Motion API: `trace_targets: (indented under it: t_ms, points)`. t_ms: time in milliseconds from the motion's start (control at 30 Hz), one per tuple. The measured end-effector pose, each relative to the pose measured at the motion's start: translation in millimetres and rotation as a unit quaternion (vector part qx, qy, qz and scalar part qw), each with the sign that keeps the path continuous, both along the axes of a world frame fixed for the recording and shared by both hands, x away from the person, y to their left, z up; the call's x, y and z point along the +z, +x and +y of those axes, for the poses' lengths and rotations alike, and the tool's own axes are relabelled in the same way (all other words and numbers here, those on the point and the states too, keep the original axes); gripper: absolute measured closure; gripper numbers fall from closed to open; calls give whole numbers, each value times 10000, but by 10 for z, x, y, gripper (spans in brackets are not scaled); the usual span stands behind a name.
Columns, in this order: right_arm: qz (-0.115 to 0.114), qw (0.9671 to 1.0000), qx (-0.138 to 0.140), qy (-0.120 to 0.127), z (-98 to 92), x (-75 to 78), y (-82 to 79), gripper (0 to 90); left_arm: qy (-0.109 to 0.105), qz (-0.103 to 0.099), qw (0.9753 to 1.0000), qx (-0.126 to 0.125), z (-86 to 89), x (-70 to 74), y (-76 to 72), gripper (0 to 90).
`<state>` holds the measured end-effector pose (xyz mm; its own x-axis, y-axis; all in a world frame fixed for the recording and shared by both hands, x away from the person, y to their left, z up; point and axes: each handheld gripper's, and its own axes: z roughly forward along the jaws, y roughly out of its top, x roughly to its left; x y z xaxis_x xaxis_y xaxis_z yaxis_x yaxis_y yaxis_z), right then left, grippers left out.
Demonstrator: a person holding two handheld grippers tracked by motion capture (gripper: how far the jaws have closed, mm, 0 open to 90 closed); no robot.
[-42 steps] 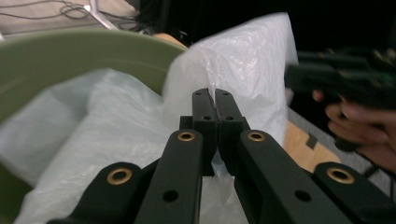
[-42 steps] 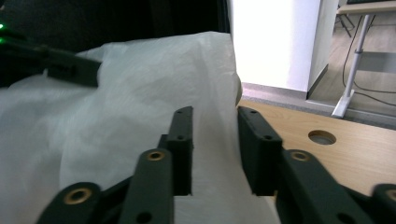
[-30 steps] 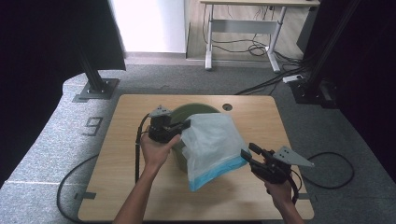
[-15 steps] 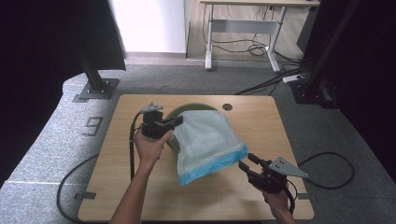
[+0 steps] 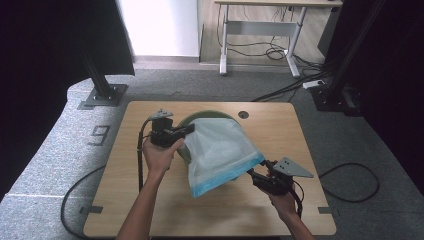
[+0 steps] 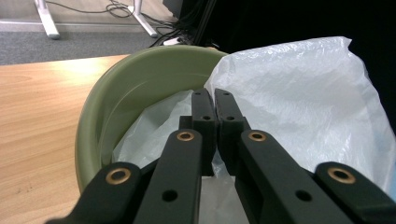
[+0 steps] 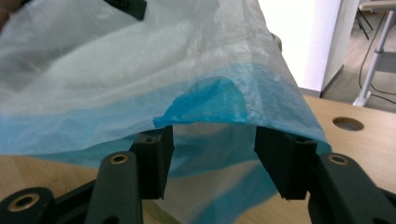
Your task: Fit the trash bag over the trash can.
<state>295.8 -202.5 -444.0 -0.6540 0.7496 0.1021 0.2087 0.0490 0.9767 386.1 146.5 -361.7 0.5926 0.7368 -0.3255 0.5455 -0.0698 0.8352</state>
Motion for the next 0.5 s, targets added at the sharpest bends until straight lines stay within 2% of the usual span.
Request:
trace_targets:
  t_ms: [133, 300, 433, 500]
  points:
    - [-2, 10000, 45, 55, 8, 36, 14, 368, -32, -6, 10000, -16, 16, -1, -10, 878]
    - [206, 9997, 83, -71, 28, -23, 65, 254, -35, 16, 10000, -15, 25, -6, -1, 877]
    - [214, 9997, 71, -63, 33, -45, 103, 254, -47, 31, 10000, -6, 37, -9, 10, 876]
    - [182, 9998, 56, -108, 49, -45, 123, 307, -79, 43, 10000, -4, 45, -9, 17, 877]
